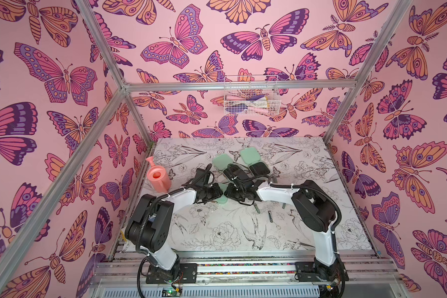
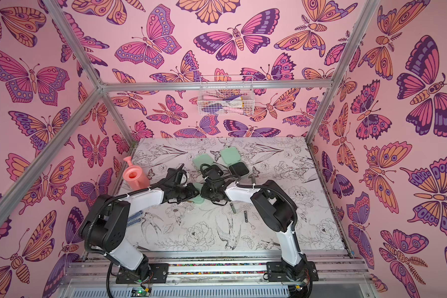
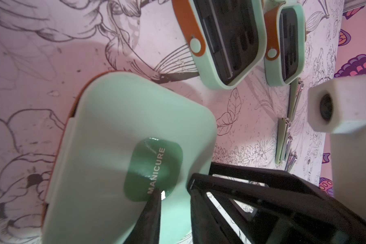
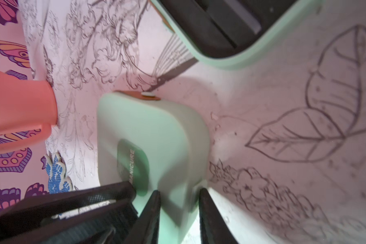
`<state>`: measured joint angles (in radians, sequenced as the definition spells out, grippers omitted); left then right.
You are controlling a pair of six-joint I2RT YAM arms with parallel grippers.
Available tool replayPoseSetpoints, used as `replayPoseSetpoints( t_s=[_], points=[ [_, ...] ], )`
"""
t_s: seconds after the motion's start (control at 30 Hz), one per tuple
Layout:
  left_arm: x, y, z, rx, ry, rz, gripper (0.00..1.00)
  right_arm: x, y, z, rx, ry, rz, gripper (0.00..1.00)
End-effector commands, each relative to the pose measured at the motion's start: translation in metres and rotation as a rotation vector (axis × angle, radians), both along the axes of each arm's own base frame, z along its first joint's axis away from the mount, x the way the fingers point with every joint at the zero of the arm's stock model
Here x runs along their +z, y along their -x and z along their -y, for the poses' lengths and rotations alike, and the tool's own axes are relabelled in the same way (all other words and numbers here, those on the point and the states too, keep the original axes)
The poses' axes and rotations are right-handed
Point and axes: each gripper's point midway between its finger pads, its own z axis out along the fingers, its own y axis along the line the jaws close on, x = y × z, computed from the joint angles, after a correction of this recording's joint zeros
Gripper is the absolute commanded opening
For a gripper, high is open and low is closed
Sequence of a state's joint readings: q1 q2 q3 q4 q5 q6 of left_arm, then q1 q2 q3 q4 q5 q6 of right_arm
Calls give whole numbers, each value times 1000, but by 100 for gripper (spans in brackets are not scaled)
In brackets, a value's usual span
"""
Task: Organize nail clipper sets
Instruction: Close the storage box at the center of the board.
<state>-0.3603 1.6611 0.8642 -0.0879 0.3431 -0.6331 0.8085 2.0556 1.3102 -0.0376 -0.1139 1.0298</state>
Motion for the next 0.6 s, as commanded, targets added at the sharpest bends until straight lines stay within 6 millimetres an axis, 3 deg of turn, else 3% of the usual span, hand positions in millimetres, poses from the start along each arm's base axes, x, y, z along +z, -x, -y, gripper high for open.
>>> replayPoseSetpoints(
  t_s=[0.0,0.57],
  points=[
    [-58,59,-32,25,-151,-269,28,-44,12,6,-24,51,-60,33],
    [-69,66,-35,24,-159,-287,28,-61,18,3,-32,24,-98,34]
  ],
)
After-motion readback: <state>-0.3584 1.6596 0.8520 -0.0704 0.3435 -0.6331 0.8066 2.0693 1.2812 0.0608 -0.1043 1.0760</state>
